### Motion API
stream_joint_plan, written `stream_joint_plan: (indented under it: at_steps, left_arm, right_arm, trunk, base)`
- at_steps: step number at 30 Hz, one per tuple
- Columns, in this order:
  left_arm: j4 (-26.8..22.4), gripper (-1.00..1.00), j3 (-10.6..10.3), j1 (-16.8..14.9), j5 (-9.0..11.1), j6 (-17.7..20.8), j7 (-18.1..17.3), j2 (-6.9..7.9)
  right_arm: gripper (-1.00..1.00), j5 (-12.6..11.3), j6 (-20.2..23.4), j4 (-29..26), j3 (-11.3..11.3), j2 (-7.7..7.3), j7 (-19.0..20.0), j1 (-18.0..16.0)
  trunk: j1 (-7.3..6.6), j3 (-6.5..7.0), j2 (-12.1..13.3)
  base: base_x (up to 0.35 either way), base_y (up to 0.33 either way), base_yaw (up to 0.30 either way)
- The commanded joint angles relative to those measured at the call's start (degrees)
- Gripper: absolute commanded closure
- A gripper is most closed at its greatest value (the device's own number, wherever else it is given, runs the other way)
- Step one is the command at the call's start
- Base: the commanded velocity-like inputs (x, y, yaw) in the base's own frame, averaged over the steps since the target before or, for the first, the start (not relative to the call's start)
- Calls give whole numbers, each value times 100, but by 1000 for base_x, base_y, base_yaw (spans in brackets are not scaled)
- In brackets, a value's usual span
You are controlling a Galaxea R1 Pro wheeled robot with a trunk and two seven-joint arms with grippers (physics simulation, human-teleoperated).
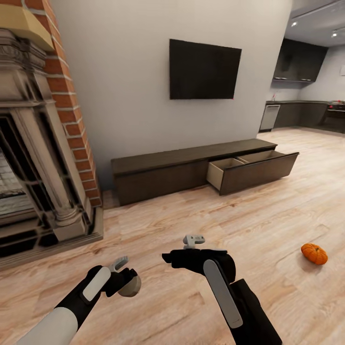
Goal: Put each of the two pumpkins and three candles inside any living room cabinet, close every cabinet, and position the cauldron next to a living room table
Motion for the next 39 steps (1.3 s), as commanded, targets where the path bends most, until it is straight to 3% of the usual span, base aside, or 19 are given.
stream_joint_plan:
  at_steps: [1, 7, 12, 15, 18, 39]
  left_arm:
    - [-16, 100, -34, -2, 57, 0, 64, 9]
    - [-16, 100, -32, -2, 62, 0, 62, 9]
    - [-16, 100, 126, -2, 72, 0, 61, 3]
    - [-16, 100, 170, -2, 73, 0, 61, 1]
    - [-16, 100, 166, -2, 68, 0, 61, -5]
    - [-16, 100, 157, -2, 64, 0, 70, -8]
  right_arm:
    - [-100, -57, 15, -4, 5, 2, -60, -5]
    - [-100, -69, 17, -21, -50, 5, -60, -5]
    - [-100, -311, 121, -13, -657, 7, -66, -5]
    - [-100, -449, 140, -11, -790, 1, -68, -5]
    - [-100, -484, 145, -20, -826, -5, -69, -5]
    - [-100, -538, 138, -46, -853, -8, -60, -5]
  trunk:
    - [-1, -9, -3]
    - [-1, -50, -3]
    - [-1, -95, -3]
    - [-7, -78, 0]
    - [-15, -40, 5]
    - [-476, 141, 848]
  base:
    - [0, 0, -254]
    - [0, 0, -158]
    - [0, 0, -20]
    - [0, 0, -3]
    - [0, 0, 0]
    - [0, 0, -11]
